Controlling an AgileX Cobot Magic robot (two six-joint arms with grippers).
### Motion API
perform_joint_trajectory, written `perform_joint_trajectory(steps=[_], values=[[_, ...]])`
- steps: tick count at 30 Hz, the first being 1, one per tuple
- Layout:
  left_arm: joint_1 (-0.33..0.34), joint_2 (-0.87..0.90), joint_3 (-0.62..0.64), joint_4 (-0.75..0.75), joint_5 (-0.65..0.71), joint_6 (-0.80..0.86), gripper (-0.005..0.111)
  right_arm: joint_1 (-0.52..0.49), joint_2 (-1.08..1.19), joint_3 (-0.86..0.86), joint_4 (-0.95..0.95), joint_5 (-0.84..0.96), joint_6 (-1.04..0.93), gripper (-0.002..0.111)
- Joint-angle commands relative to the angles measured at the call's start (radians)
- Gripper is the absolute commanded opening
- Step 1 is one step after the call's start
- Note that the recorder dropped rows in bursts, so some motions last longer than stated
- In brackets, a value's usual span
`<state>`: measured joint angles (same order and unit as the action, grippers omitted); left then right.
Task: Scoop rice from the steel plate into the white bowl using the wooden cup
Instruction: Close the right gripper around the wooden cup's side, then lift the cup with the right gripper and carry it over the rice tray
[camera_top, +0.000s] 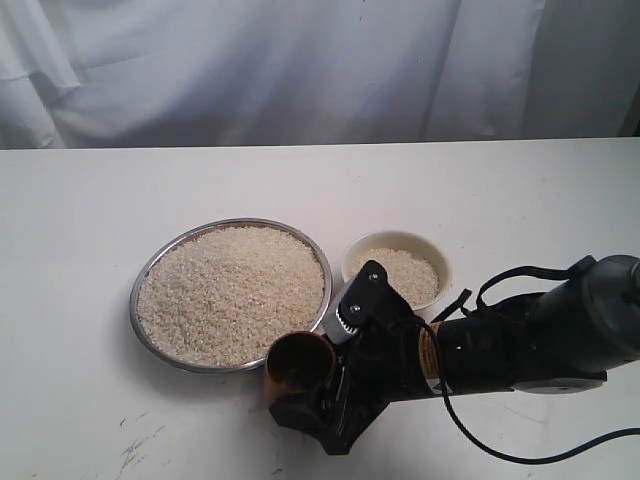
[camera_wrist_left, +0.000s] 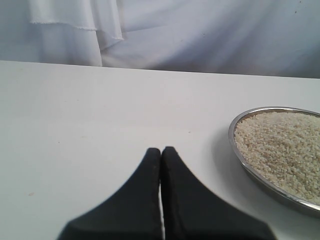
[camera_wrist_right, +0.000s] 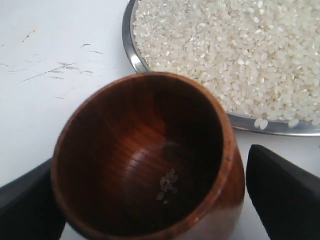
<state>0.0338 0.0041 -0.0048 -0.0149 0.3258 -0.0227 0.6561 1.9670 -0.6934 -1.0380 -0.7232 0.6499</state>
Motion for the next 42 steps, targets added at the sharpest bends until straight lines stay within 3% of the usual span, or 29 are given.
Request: perform_joint_trajectory(steps=[1, 42], values=[[0.002, -0.004, 0.005, -0.005, -0.007, -0.001, 0.0, 0.001, 0.001, -0.004, 0.01, -0.005, -0.011, 0.081], [0.002, -0.004, 0.005, -0.005, -0.007, -0.001, 0.0, 0.001, 0.059, -0.068, -0.055, 0.024, 0.082, 0.081]])
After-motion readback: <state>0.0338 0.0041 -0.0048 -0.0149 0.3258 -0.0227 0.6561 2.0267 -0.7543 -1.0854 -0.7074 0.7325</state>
